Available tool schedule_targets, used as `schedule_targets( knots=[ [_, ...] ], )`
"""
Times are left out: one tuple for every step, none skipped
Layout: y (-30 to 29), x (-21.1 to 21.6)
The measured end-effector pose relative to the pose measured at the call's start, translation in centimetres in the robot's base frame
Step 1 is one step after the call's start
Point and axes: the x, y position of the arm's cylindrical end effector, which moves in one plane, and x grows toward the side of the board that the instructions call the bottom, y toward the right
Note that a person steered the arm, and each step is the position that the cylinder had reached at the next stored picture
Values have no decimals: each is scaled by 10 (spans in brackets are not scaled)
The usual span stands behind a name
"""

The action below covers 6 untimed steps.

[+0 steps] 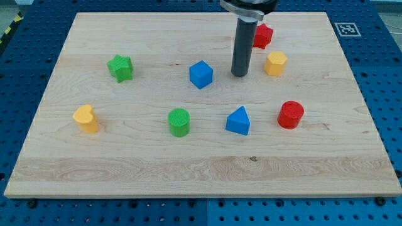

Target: Slightly push the blue cube to the left

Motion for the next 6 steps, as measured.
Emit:
schedule_targets(
  knots=[
    [-11,5],
    [-11,7],
    [-11,19],
    [-12,38],
    [-19,43],
    [-28,35]
  ],
)
